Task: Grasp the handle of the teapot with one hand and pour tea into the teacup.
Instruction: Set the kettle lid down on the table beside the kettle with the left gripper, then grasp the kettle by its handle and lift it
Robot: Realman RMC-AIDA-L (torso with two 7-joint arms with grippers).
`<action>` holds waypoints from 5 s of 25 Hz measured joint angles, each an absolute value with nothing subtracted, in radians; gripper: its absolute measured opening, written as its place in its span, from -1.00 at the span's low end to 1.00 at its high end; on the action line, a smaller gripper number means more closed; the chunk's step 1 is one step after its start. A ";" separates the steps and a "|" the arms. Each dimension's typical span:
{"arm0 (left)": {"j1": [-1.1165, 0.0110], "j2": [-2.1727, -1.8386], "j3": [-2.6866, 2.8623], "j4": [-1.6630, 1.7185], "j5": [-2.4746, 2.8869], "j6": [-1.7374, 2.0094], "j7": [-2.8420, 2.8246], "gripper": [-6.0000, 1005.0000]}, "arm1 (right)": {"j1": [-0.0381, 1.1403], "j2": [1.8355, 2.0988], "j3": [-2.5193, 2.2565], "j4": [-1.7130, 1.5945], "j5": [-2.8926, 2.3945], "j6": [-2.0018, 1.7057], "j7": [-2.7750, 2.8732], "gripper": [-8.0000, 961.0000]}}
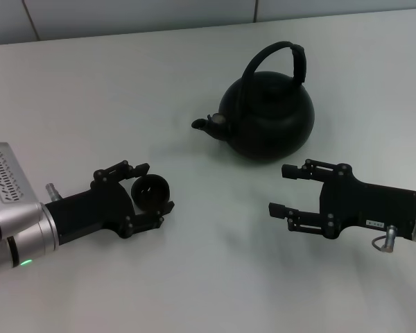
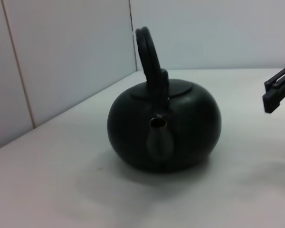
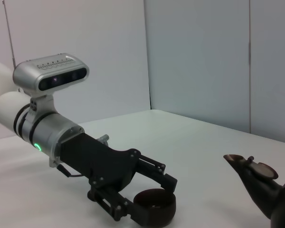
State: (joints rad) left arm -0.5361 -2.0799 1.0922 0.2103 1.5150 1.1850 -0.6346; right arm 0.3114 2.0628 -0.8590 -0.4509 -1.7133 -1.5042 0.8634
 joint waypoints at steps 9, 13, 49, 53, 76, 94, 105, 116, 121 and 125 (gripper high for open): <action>-0.433 -2.065 0.964 0.325 1.507 1.485 -0.660 0.61 | 0.307 2.063 -0.859 -0.451 -1.713 -1.505 0.864 0.50; -0.349 -2.053 0.878 0.418 1.506 1.616 -0.714 0.61 | 0.306 2.063 -0.859 -0.451 -1.713 -1.506 0.864 0.51; -0.156 -1.979 0.747 0.526 1.805 1.643 -0.752 0.61 | 0.280 2.084 -0.689 -0.352 -1.657 -1.548 0.723 0.50; -0.155 -1.981 0.747 0.526 1.804 1.642 -0.754 0.61 | 0.270 2.085 -0.571 -0.136 -1.479 -1.558 0.515 0.50; -0.161 -1.994 0.731 0.526 1.798 1.648 -0.760 0.61 | 0.416 2.081 -0.425 0.017 -1.322 -1.327 0.346 0.51; -0.161 -1.997 0.695 0.522 1.796 1.665 -0.761 0.61 | 0.575 2.078 -0.457 -0.053 -1.382 -1.113 0.448 0.50; -0.160 -2.006 0.693 0.526 1.796 1.671 -0.761 0.61 | 0.575 2.078 -0.457 -0.054 -1.379 -1.106 0.448 0.48; -0.155 -2.012 0.686 0.527 1.796 1.671 -0.761 0.61 | 0.583 2.078 -0.457 -0.058 -1.382 -1.098 0.448 -0.22; -0.154 -2.013 0.684 0.528 1.798 1.671 -0.761 0.61 | 0.590 2.078 -0.457 -0.058 -1.382 -1.088 0.448 -0.62; -0.154 -2.013 0.684 0.528 1.798 1.671 -0.761 0.61 | 0.594 2.078 -0.457 -0.059 -1.382 -1.102 0.455 -0.80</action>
